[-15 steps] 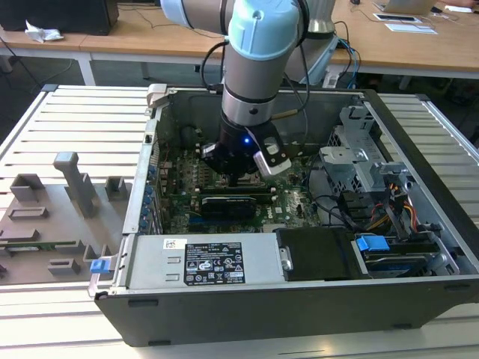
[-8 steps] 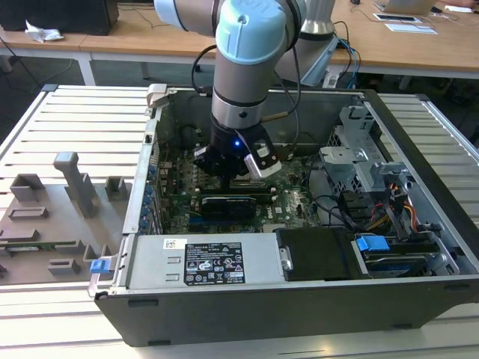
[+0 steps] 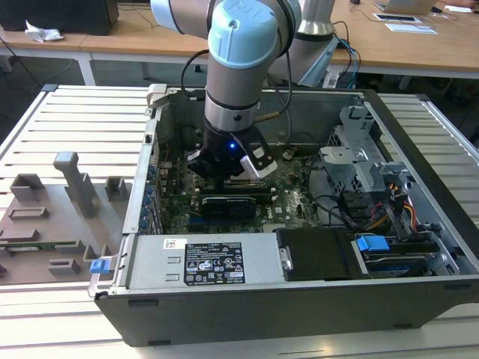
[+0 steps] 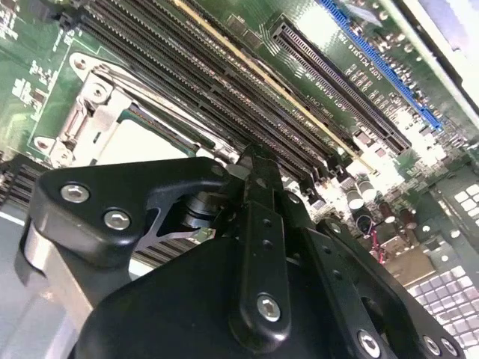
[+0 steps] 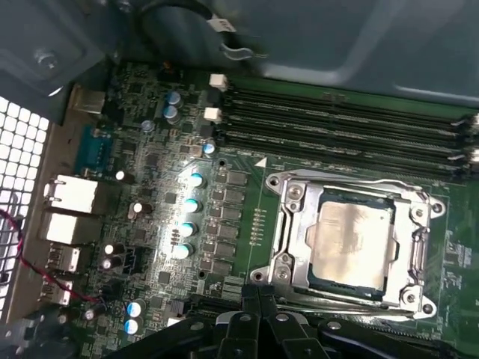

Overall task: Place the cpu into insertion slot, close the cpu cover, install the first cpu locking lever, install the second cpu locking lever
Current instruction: 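Install the second cpu locking lever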

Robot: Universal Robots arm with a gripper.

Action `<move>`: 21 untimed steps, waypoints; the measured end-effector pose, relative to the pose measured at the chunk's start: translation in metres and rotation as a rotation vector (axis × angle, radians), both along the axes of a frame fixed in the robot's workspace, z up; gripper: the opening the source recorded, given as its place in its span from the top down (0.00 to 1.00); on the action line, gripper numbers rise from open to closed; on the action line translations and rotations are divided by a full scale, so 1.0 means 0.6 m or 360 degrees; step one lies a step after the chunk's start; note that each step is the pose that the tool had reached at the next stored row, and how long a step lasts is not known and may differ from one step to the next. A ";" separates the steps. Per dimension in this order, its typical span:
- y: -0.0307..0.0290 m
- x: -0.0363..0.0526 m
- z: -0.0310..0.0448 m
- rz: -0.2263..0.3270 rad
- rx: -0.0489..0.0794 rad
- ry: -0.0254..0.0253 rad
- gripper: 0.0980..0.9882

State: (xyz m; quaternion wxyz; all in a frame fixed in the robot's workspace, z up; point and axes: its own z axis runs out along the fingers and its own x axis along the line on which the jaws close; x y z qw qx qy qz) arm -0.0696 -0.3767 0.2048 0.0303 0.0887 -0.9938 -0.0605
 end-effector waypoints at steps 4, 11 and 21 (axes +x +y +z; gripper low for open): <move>0.0059 -0.003 -0.001 0.0043 0.0000 -0.00003 0.99; 0.0167 -0.002 -0.008 0.0044 0.0007 -0.00008 0.99; 0.0553 0.006 0.012 0.0044 -0.0046 0.00031 0.99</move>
